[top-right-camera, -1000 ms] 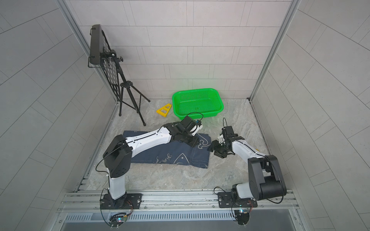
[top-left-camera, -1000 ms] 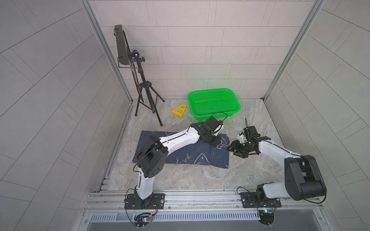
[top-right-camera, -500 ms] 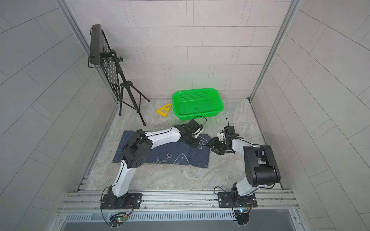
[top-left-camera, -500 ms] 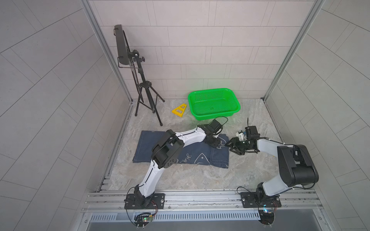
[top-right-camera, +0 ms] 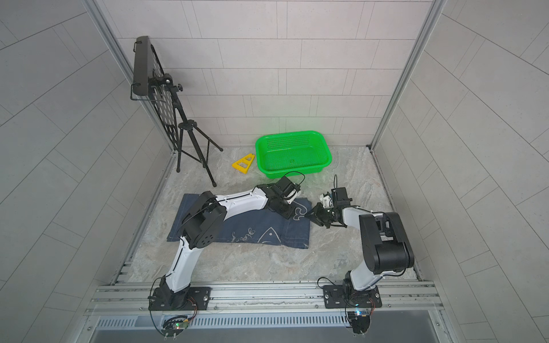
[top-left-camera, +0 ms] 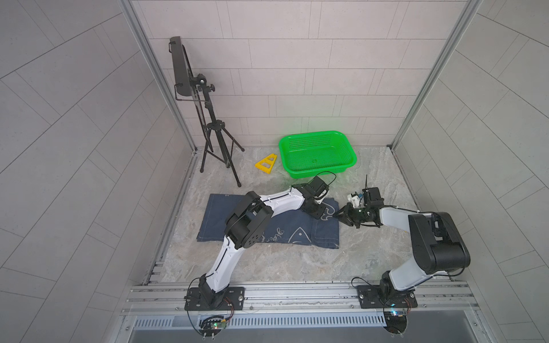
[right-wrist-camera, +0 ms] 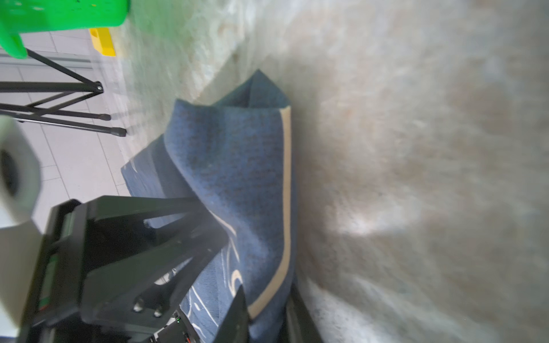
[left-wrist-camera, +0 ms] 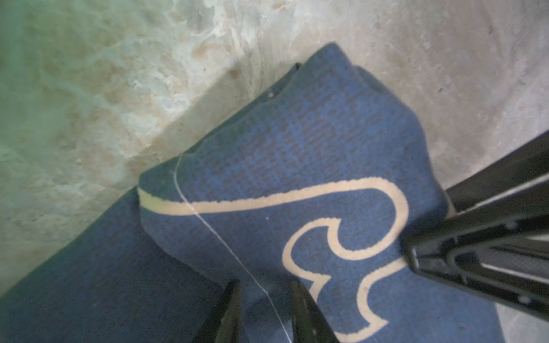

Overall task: Roll up the pillowcase
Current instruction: Roll the pillowcase at the center of the board.

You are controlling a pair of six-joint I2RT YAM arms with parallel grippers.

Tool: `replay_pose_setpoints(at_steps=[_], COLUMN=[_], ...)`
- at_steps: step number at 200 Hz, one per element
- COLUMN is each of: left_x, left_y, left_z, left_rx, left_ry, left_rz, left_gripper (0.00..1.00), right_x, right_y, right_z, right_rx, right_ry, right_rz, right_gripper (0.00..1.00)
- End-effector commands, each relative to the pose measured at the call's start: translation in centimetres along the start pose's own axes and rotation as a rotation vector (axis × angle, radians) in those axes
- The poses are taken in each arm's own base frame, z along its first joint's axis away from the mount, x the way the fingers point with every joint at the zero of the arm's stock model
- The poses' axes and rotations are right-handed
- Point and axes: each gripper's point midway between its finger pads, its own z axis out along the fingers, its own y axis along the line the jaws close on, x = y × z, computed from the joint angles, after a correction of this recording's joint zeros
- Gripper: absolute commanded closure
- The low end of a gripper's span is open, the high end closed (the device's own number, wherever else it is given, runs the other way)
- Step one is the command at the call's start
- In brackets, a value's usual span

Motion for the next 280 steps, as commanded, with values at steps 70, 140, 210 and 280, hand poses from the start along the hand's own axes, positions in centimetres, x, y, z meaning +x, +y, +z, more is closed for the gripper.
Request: replay_pose_setpoints(at_steps=[70,140,210,280], left_x=[-2.6,3.5,7.9,10.8], left_y=[-0.6,5.4,9.4,9.4], left_z=[-8.2,-12.6,-15.5,-16.1], left_rx=[0.026,-0.042,-0.074,-0.053], left_ry=[-0.112,-0.097,-0.123,-0.140], left_rz=[-0.016,-0.127,-0.235,-0.280], left_gripper=[0.47,0.47,0.47,0.47], right_x=[0.2,1.0,3.1,4.4], right_y=[0.4,3.6,8.3,11.9], right_z=[-2.1,-1.7,2.1,7.3], right_rx=[0.284,0.479,0.495,0.423], right_ry=[-0.035,-0.006,0.076,0.133], right_rz=[-0.109,-0.186,-0.270,-0.258], right_gripper=[0.96,0.89,0.85,0.81])
